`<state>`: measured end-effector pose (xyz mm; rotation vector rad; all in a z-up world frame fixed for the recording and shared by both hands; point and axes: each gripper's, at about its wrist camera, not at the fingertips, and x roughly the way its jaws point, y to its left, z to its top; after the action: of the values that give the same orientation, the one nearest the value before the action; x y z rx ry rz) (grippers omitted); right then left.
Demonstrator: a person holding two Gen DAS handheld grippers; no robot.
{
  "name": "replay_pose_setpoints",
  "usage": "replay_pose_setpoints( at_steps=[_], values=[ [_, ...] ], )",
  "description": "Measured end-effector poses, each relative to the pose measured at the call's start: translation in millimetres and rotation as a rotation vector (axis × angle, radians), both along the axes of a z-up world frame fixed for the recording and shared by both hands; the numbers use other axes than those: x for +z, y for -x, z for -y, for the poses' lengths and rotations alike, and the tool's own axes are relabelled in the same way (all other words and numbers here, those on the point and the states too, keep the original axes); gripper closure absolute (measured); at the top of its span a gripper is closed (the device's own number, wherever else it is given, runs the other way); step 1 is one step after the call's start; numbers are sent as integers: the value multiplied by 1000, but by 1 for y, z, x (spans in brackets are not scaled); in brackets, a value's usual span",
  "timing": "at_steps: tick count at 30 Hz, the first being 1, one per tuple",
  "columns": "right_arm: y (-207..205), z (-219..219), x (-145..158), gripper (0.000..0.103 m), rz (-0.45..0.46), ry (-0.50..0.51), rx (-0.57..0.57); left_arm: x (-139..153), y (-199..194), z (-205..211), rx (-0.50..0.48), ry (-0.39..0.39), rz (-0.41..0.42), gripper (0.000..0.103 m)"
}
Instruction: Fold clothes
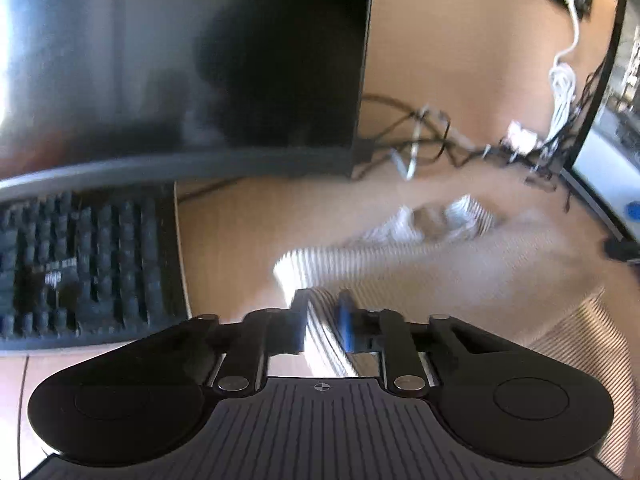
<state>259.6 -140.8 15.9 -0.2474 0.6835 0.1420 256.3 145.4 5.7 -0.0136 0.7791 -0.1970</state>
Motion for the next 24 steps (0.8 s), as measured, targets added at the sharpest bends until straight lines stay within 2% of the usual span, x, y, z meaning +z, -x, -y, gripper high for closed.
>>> replay_pose_setpoints(
  at_steps=[3,4,5,6,7,8,9,10,12,15,17,19,21,22,24],
  values=[
    [-8,-7,-15,17,-23,-2,-9,2,0,1,16,18,-26,82],
    [-6,-9,-16,17,-19,-8,2,0,0,2,24,21,-35,67],
    [-4,-11,-16,17,-15,-7,15,-2,-1,3,32,24,-44,45],
    [-1,-13,-16,18,-12,-9,39,-4,-1,3,40,28,-53,37],
    [1,-15,-15,22,-9,-11,62,-5,-2,4,47,31,-62,31],
    [4,-18,-15,28,-7,-12,87,-7,-2,4,55,35,-71,31],
    [6,-21,-16,47,-14,-11,120,-9,-2,5,63,38,-80,31],
    [7,-26,-18,61,-29,2,148,-11,-3,5,71,42,-89,31],
    [8,-35,-23,68,-61,27,200,-14,-3,7,87,49,-107,33],
    [4,-40,-39,70,-89,48,216,-20,-5,8,110,59,-133,43],
    [5,-40,-40,69,-79,43,215,-23,-5,10,126,66,-151,54],
    [11,-39,-33,69,-65,31,222,-22,-4,9,127,51,-147,60],
    [24,-40,-25,68,-31,18,279,-19,-1,8,124,34,-131,71],
    [32,-41,-23,63,-16,28,317,-17,0,8,123,31,-121,78],
    [45,-49,-26,58,7,98,394,-14,2,8,122,26,-102,86]
  ],
)
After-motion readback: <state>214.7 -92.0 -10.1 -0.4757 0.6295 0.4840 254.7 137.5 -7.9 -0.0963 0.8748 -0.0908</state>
